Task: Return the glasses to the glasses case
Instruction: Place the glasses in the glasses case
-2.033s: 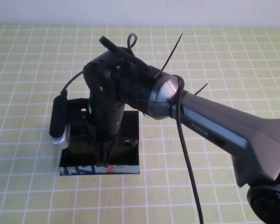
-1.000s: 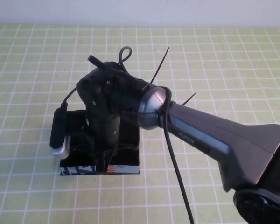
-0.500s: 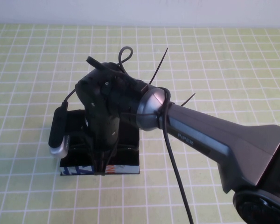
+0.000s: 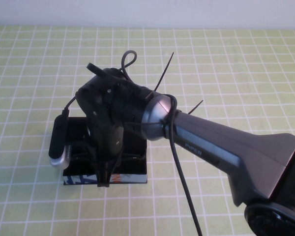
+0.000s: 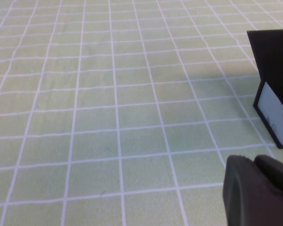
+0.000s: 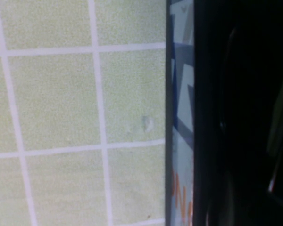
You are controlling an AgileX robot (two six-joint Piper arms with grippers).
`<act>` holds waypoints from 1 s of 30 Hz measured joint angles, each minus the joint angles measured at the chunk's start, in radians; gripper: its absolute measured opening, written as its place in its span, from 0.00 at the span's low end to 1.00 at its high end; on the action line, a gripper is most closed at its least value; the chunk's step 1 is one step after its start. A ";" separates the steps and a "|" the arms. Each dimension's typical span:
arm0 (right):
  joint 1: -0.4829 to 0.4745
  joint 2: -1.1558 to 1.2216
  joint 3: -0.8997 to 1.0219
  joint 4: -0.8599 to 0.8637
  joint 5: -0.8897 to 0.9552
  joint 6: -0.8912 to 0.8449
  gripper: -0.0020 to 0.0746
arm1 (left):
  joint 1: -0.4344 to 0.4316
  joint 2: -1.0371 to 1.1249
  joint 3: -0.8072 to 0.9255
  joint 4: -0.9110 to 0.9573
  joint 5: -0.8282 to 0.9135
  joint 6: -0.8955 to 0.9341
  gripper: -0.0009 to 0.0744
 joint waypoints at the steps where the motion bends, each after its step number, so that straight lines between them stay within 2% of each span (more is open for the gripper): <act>1: 0.000 0.000 0.000 0.000 0.000 0.000 0.10 | 0.000 0.000 0.000 0.000 0.000 0.000 0.01; 20: 0.001 0.002 0.000 -0.001 0.000 0.000 0.11 | 0.000 0.000 0.000 0.000 0.000 0.000 0.01; 26: 0.001 0.002 0.000 -0.003 0.000 0.000 0.26 | 0.000 0.000 0.000 0.000 0.000 0.000 0.01; 30: 0.001 0.000 0.000 -0.009 0.000 0.000 0.33 | 0.000 0.000 0.000 0.000 0.000 0.000 0.01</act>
